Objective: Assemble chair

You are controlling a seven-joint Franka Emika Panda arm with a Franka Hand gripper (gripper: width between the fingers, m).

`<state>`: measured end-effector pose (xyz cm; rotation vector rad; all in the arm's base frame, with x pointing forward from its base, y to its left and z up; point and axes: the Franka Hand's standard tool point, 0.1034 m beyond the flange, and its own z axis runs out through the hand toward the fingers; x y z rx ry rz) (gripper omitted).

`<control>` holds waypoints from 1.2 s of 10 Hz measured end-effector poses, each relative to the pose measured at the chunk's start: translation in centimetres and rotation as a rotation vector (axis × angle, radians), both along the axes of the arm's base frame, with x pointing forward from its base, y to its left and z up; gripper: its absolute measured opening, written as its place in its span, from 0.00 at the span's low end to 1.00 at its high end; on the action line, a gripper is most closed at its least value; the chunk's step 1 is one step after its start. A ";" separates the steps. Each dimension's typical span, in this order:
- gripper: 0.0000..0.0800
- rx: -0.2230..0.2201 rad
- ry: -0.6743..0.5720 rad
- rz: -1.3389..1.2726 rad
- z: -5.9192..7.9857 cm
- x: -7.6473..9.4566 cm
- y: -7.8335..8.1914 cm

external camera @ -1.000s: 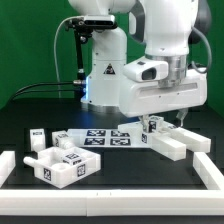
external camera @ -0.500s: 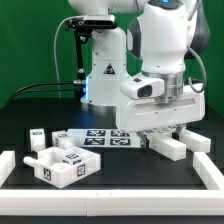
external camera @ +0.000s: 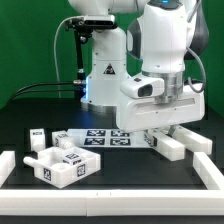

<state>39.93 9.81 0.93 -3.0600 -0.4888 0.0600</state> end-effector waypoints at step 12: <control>0.77 0.004 -0.007 -0.162 0.5 1.9 0.6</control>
Offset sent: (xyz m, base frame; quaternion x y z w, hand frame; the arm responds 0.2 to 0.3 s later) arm -0.0034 -0.0060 -0.0110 -0.0178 -0.0003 0.1524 0.9882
